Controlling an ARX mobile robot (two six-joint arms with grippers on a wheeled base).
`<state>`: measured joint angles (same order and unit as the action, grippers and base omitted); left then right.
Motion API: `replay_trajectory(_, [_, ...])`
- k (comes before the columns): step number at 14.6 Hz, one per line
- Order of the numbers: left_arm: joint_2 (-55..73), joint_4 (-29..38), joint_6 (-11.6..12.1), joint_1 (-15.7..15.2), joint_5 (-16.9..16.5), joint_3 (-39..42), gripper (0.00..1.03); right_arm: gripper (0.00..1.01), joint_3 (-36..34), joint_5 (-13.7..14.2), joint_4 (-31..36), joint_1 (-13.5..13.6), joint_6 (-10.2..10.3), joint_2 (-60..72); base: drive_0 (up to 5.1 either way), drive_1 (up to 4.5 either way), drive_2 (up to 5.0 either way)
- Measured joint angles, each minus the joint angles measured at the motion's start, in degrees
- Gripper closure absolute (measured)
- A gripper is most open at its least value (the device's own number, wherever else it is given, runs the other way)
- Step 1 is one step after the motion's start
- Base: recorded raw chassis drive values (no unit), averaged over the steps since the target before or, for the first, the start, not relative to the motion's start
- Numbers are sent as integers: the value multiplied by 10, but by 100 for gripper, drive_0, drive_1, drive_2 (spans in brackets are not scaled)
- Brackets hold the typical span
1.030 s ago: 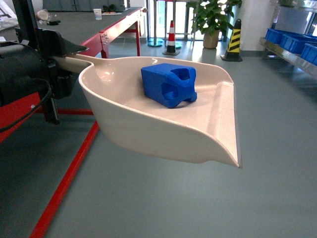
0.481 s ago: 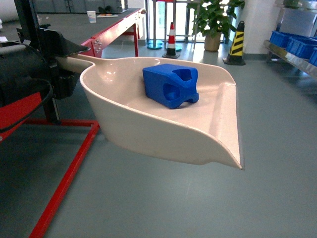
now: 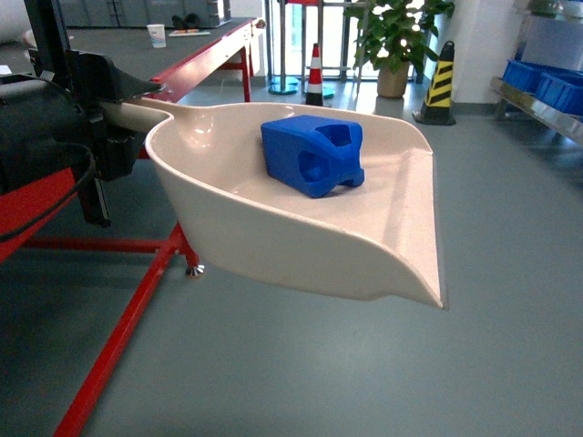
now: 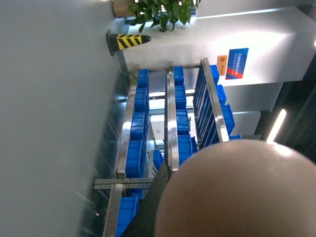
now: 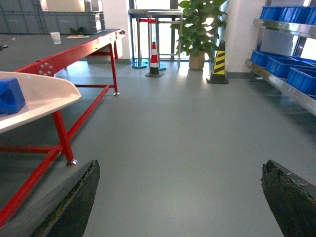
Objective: Place part in tray to right shelf
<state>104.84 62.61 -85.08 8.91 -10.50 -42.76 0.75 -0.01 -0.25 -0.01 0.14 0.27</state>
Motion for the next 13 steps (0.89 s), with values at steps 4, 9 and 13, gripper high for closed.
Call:
replay_trajectory(4, [0,-3,0,0,1,0,91,3,0,0,-1,0,0,0,11,444,-423])
replay_trajectory(9, [0,-1,0,0,0,0,91,3,0,0,0,0,0,0,7,440,-427])
replay_trajectory(13, [0,1,0,0,2,0,91,3,0,0,-1,0,0,0,4,437,-429])
